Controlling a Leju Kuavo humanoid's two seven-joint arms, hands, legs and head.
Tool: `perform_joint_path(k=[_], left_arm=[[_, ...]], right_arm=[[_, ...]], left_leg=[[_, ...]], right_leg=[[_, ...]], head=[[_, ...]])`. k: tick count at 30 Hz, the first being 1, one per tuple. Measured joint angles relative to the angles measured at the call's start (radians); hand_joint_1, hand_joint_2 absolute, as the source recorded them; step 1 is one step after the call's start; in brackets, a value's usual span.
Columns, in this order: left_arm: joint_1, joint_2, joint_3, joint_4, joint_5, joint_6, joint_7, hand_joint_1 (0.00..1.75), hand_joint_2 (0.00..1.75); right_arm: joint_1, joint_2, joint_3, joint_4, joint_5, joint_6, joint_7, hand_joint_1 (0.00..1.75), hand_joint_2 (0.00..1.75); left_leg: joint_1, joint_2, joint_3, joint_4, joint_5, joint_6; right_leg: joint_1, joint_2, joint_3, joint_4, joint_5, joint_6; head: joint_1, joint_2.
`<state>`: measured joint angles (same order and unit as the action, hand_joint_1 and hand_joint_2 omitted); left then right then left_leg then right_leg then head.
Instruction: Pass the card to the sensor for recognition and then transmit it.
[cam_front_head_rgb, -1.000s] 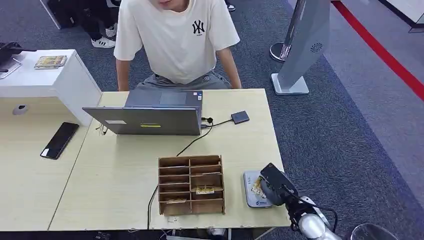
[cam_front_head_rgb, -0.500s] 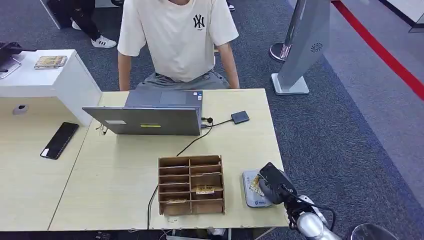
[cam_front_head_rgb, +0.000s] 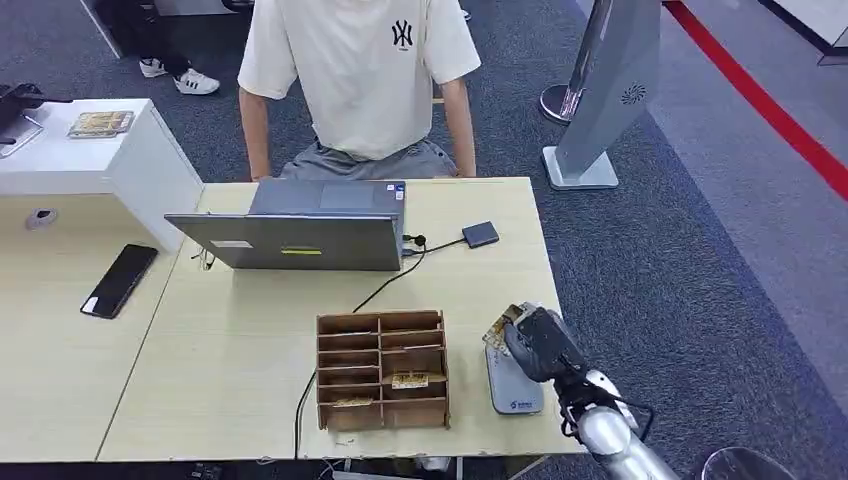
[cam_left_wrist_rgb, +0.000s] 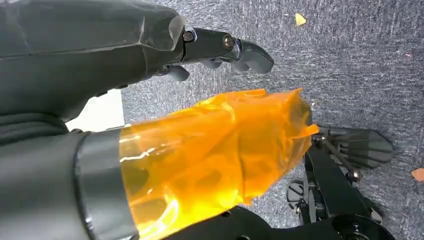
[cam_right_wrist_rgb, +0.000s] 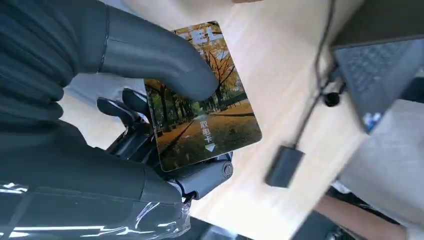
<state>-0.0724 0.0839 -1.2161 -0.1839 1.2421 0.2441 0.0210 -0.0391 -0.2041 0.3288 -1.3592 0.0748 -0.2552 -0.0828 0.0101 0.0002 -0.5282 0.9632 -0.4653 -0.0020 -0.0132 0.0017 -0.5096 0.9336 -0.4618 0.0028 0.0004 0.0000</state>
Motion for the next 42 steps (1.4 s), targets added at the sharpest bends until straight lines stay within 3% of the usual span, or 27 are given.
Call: perform_joint_path(k=[10,26,31,34,42], left_arm=[[-0.010,-0.001,0.002,0.000,-0.017,0.006,0.000,0.00,0.00],[-0.037,0.000,0.002,0.000,-0.070,0.012,0.013,0.00,0.00],[-0.046,0.000,0.002,0.000,-0.098,0.012,0.023,0.00,0.00],[-0.056,0.000,0.002,0.000,-0.119,0.015,0.033,0.00,0.00],[-0.074,0.000,0.002,0.000,-0.153,0.018,0.050,0.00,0.00]], right_arm=[[-0.111,0.062,0.000,0.012,-0.047,0.022,-0.143,1.75,1.75],[-0.357,0.141,0.113,0.120,0.083,0.008,-0.259,1.75,1.75],[-0.458,0.173,0.156,0.200,0.166,-0.037,-0.263,1.75,1.75],[-0.529,0.201,0.176,0.276,0.233,-0.106,-0.259,1.75,1.75],[-0.704,0.281,0.190,0.493,0.306,-0.191,-0.257,1.75,1.75]], left_leg=[[0.000,0.000,0.000,0.000,0.000,0.000],[0.000,0.000,0.000,0.000,0.001,-0.001],[0.000,0.000,-0.001,0.000,0.003,-0.001],[0.000,0.000,-0.001,0.000,0.003,0.000],[0.000,0.000,-0.001,0.000,0.005,-0.001]], right_leg=[[0.000,0.000,0.000,0.000,0.000,0.000],[0.000,0.000,0.000,0.001,0.002,0.000],[0.000,0.000,-0.001,0.001,0.002,0.001],[0.000,0.000,-0.001,0.001,0.003,0.000],[0.000,0.000,-0.001,0.002,0.004,-0.001]], head=[[0.000,0.000],[0.000,0.000],[0.000,0.000],[0.000,0.000],[0.000,0.000]])
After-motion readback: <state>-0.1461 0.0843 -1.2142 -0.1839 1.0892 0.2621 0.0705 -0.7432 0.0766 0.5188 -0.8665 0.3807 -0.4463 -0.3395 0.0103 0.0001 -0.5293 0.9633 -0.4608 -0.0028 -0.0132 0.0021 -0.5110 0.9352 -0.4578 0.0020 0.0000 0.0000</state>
